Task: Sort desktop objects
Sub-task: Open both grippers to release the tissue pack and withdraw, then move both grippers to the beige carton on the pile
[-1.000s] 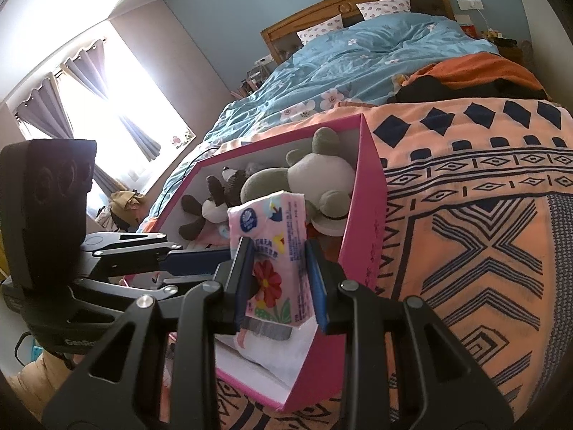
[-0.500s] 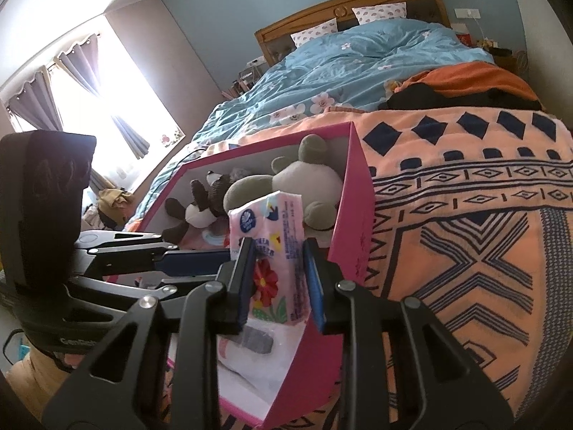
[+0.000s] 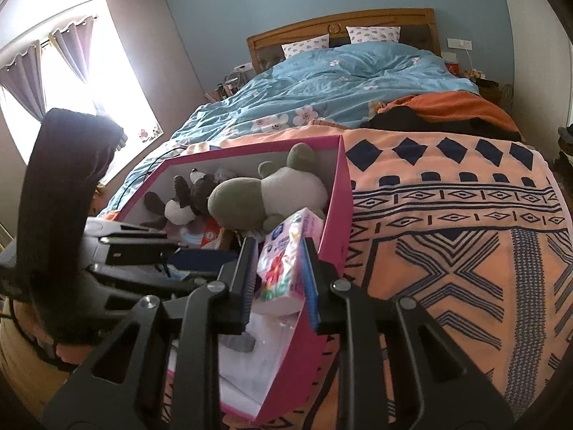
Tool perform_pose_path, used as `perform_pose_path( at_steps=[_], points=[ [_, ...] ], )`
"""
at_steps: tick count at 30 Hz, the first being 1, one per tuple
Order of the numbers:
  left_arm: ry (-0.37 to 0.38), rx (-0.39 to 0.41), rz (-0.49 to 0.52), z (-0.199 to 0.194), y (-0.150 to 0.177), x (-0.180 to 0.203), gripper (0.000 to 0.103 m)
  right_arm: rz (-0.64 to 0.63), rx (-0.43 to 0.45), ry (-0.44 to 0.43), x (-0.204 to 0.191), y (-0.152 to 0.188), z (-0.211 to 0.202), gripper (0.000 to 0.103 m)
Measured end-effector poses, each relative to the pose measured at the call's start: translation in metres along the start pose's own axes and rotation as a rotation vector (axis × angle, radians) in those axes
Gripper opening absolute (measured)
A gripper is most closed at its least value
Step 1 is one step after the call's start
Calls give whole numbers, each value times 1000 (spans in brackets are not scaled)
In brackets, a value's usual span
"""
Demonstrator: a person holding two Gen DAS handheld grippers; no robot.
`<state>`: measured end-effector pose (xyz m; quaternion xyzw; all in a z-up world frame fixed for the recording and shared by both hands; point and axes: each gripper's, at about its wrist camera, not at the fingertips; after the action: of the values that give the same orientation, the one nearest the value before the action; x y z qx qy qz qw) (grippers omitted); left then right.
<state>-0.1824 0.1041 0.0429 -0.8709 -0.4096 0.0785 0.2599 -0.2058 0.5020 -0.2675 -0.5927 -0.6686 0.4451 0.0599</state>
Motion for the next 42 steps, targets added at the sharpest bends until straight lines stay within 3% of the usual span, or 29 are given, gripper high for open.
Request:
perform_pose_path(
  at_steps=[11,13,18,22,24,30,36,42],
  points=[
    [-90,20,5,1,-4,2,27,-31,8,6,-3,11,-6,26],
    [-79,31,0,-1,-1,2,27,-33,11,5,-4,12,-10,27],
    [-88,113,-1,-23,7,4,30,-30,27,-7,-3,16,-23,39],
    [-91,188,15,-49,17,13,33,-14,31,-38,-1,20,-37,39],
    [-107,240,42,-68,27,23,42,-12,29,-56,-1,24,-46,39],
    [-97,312,111,-106,64,53,50,-46,-18,-126,-6,52,-73,48],
    [-40,260,153,-105,118,82,51,-91,-118,-163,-11,108,-93,48],
    [26,175,246,-89,166,125,51,-41,-197,-114,9,165,-113,48]
  ],
)
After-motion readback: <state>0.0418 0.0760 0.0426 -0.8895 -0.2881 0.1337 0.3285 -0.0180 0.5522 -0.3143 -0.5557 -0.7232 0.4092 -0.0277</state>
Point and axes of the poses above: each gripper's, at about its wrist camera, not at the fingertips, and z roughly the way its jaws point, x to its right, y to its underside, and after that the axes turned 13 degrees about z, right-handed
